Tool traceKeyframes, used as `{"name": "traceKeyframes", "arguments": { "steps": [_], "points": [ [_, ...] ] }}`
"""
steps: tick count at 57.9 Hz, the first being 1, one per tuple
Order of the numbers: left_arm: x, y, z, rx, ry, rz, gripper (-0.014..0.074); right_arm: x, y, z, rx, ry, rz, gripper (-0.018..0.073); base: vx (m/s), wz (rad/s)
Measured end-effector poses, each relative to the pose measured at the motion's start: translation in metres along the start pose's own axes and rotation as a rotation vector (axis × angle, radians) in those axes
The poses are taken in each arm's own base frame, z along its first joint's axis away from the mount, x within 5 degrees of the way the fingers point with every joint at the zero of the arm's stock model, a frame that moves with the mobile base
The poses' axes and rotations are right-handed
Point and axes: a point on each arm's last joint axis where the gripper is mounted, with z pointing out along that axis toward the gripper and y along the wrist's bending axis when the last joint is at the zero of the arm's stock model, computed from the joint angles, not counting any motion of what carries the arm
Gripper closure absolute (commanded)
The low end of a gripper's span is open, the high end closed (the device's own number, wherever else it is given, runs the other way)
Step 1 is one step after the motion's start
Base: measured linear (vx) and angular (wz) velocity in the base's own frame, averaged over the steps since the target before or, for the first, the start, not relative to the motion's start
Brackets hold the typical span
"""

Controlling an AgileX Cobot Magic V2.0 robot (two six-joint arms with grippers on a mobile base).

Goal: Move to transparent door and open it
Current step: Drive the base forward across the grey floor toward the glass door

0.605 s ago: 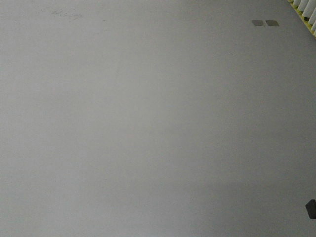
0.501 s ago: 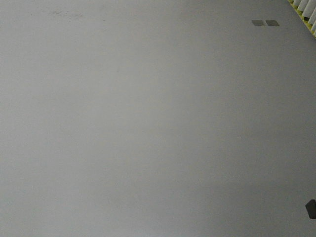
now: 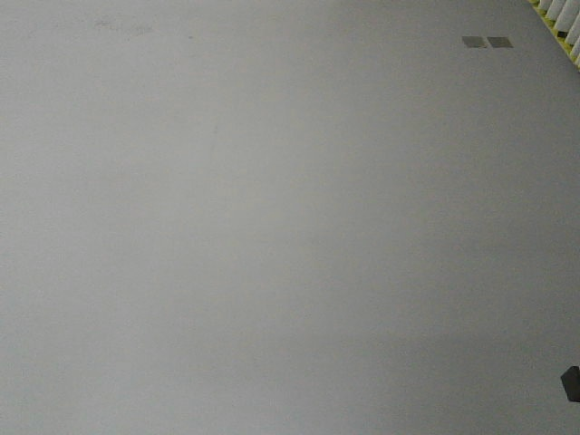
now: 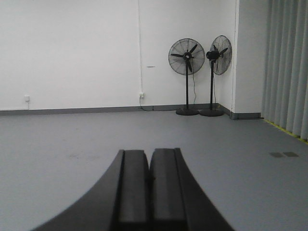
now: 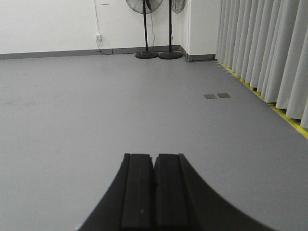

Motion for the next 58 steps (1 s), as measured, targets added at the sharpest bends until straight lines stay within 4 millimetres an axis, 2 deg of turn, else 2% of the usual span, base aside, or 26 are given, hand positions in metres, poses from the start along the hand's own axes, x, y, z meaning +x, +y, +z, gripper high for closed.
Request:
{"name": "traceKeyframes", "arguments": {
  "steps": [58],
  "points": [
    [0.0, 0.0, 0.0, 0.0, 0.0, 0.0, 0.0603, 0.0001, 0.0, 0.0, 0.0, 0.001, 0.0, 0.0568, 0.07, 0.06]
  ]
}}
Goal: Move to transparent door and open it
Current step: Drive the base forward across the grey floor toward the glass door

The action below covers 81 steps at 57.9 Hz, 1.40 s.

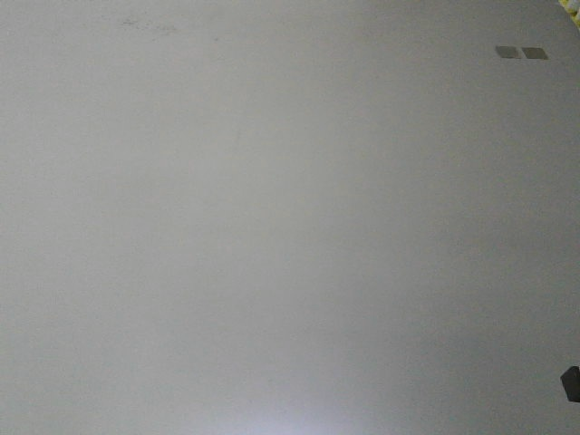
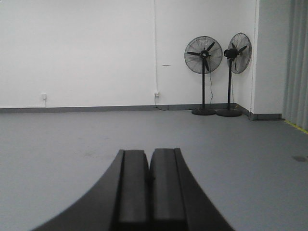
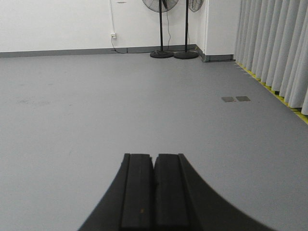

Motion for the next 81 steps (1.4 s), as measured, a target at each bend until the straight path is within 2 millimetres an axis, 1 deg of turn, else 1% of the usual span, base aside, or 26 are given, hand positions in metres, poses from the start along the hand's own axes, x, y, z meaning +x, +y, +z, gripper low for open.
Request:
{"name": "traceKeyframes", "arguments": {
  "steps": [14, 46, 81],
  "points": [
    [0.0, 0.0, 0.0, 0.0, 0.0, 0.0, 0.0603, 0.0, 0.0, 0.0, 0.0, 0.0, 0.0, 0.0568, 0.06, 0.0],
    [0.0, 0.0, 0.0, 0.0, 0.0, 0.0, 0.0603, 0.0, 0.0, 0.0, 0.0, 0.0, 0.0, 0.0568, 0.09, -0.15],
    [0.0, 0.0, 0.0, 0.0, 0.0, 0.0, 0.0603, 0.0, 0.0, 0.0, 0.0, 0.0, 0.0, 0.0568, 0.21, -0.14]
  ]
}}
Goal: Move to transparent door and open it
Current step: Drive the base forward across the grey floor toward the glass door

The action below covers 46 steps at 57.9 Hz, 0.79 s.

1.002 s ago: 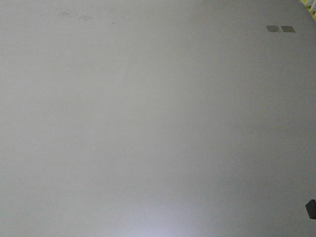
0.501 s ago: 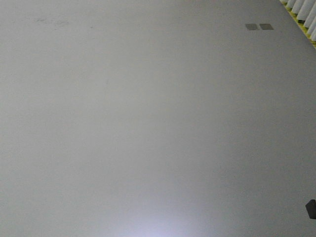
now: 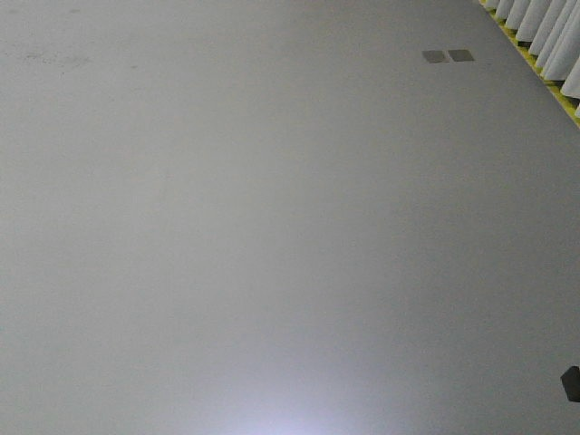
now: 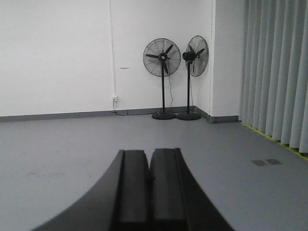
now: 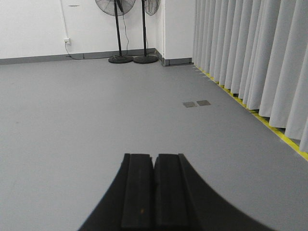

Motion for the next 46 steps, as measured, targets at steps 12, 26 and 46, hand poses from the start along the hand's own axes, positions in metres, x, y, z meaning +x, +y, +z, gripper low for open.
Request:
{"name": "traceKeyframes", "arguments": {
  "steps": [12, 26, 46],
  "points": [
    [0.0, 0.0, 0.0, 0.0, 0.0, 0.0, 0.0603, 0.0, 0.0, 0.0, 0.0, 0.0, 0.0, 0.0568, 0.31, 0.03],
    [0.0, 0.0, 0.0, 0.0, 0.0, 0.0, 0.0603, 0.0, 0.0, 0.0, 0.0, 0.0, 0.0, 0.0568, 0.36, 0.15],
    [0.0, 0.0, 0.0, 0.0, 0.0, 0.0, 0.0603, 0.0, 0.0, 0.0, 0.0, 0.0, 0.0, 0.0568, 0.4, 0.23]
  ]
}}
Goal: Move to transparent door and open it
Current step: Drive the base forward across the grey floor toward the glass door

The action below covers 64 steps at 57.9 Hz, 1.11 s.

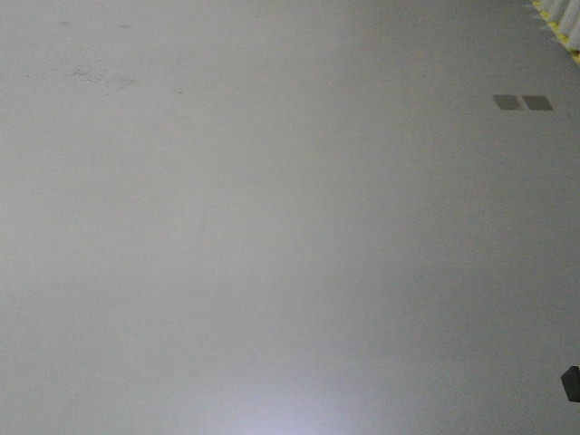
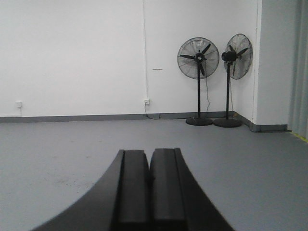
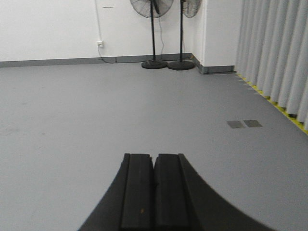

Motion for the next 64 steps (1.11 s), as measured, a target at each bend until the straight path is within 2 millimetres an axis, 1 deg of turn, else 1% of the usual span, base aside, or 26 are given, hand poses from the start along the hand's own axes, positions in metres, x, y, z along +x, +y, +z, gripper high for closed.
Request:
{"name": "traceKeyframes", "arguments": {
  "steps": [64],
  "points": [
    [0.0, 0.0, 0.0, 0.0, 0.0, 0.0, 0.0603, 0.0, 0.0, 0.0, 0.0, 0.0, 0.0, 0.0568, 0.45, 0.28]
  ]
}}
